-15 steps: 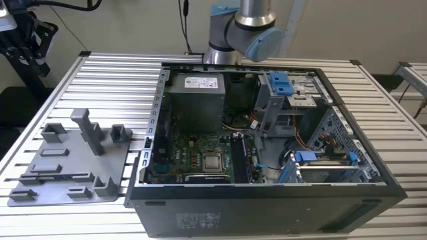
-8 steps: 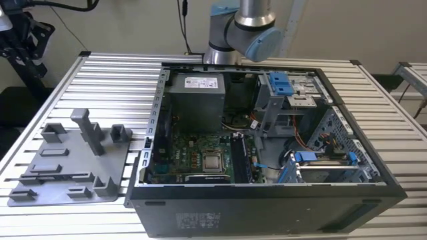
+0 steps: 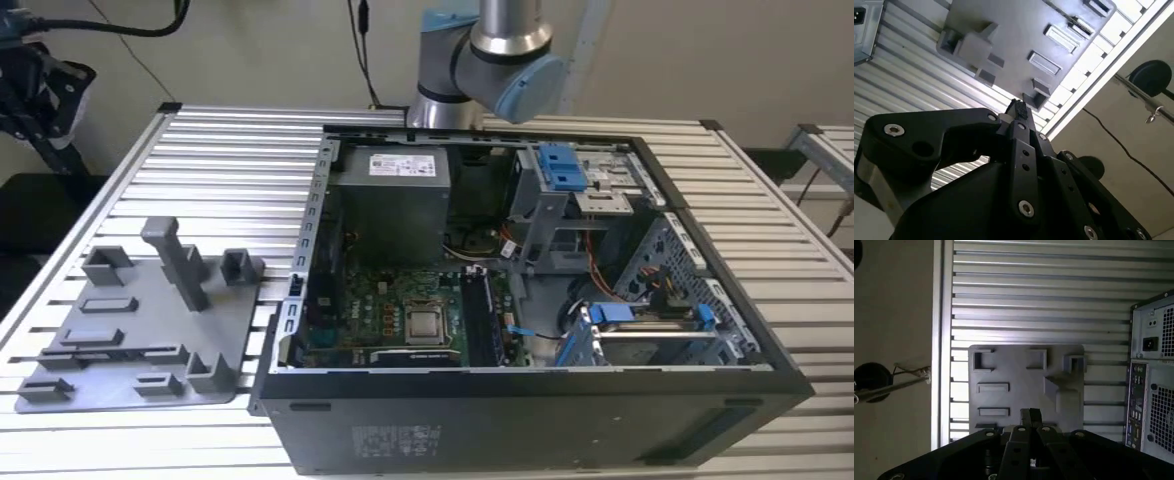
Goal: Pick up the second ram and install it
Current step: 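Reach for the second ram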
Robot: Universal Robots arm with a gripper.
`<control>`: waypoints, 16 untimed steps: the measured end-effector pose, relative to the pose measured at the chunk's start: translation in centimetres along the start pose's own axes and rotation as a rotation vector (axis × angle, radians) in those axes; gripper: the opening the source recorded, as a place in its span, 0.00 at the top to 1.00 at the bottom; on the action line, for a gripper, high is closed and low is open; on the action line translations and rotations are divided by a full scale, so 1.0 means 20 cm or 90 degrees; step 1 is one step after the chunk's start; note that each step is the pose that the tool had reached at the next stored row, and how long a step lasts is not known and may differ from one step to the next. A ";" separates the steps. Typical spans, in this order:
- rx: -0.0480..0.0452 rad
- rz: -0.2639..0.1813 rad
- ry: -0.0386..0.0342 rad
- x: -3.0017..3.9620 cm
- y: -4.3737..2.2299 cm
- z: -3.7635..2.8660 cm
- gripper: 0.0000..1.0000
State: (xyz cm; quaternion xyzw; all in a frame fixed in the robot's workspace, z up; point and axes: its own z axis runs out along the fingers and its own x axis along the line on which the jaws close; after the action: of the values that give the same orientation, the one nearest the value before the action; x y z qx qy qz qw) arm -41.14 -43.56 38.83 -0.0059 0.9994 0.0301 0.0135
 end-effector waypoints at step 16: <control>0.0000 0.000 0.0000 0.030 -0.316 0.013 0.89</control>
State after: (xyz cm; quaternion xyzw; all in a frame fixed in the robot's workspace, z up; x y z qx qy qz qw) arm -41.65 -49.85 38.17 -0.0059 0.9994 0.0301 0.0135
